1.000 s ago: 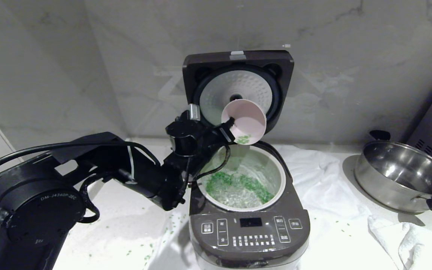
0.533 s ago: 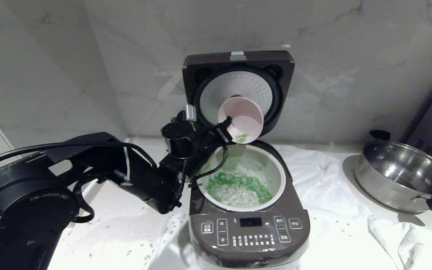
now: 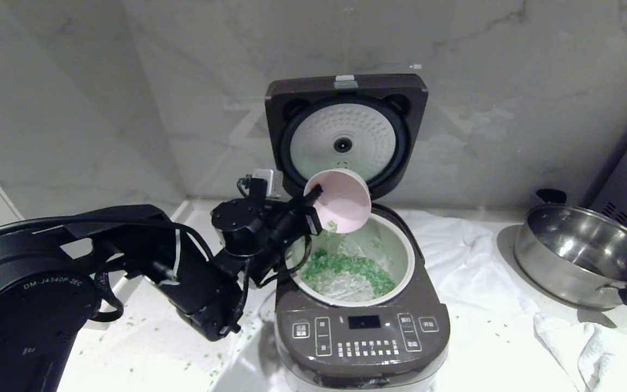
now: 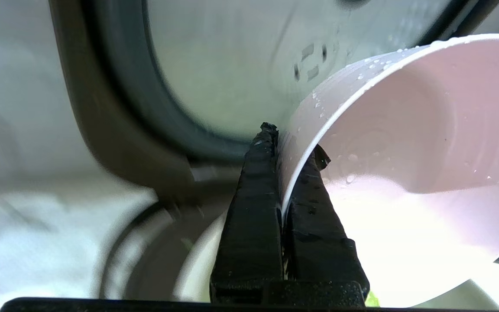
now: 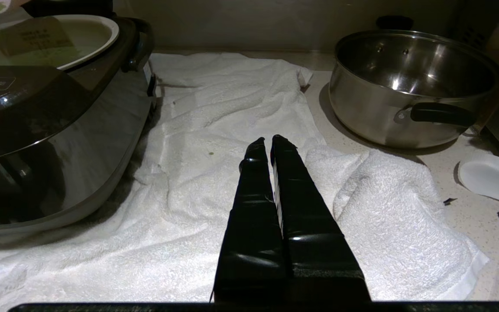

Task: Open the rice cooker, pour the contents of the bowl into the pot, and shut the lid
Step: Pour the water from the bowl into the rice cooker

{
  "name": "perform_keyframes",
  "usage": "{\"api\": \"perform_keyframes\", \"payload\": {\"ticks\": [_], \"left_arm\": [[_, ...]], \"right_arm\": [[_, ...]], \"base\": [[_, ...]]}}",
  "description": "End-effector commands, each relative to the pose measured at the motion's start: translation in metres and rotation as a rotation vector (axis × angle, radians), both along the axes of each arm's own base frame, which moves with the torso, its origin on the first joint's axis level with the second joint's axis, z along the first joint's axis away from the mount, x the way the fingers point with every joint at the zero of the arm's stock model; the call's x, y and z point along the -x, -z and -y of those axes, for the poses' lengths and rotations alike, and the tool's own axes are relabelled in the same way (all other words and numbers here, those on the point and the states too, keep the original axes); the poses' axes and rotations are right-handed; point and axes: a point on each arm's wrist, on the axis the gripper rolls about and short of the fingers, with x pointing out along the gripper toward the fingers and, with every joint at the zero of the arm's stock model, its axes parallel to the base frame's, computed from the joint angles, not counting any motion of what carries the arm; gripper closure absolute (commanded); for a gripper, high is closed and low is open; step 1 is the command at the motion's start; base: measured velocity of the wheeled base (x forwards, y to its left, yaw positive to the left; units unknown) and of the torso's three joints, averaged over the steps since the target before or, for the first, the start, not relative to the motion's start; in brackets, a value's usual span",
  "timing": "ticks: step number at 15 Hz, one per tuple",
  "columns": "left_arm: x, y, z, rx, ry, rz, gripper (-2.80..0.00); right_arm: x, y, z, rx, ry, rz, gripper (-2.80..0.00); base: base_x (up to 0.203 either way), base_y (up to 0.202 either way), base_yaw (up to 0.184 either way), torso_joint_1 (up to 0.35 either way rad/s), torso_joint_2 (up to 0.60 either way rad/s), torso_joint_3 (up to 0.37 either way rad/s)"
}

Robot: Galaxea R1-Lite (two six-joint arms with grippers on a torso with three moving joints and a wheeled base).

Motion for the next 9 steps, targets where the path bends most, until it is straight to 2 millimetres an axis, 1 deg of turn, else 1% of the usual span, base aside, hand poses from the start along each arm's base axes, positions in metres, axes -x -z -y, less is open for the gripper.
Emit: {"api": "perform_keyframes", "payload": {"ticks": [1,4,6,9], "left_arm": [[0.001,-0.008,0.008,-0.031,-0.006,0.070,0.00],[0.001,-0.025,0.011,-0.097,-0.068,0.178,0.00],[0.005,-0.035,0.010,-0.097,-0.092,0.203,0.00],[0.005,-0.036,0.008,-0.122,-0.122,0.216,0.00]], "right_arm": [[0.000,0.000,0.000,0.000,0.000,-0.002,0.00],[0.000,0.000,0.000,0.000,-0.001,-0.002,0.00],[0.000,0.000,0.000,0.000,-0.001,0.000,0.00],[0.000,0.000,0.000,0.000,-0.001,-0.002,0.00]], "base": [[0.000,0.000,0.000,0.000,0.00,0.000],[0.000,0.000,0.000,0.000,0.00,0.000],[0.000,0.000,0.000,0.000,0.00,0.000],[0.000,0.000,0.000,0.000,0.00,0.000]]}}
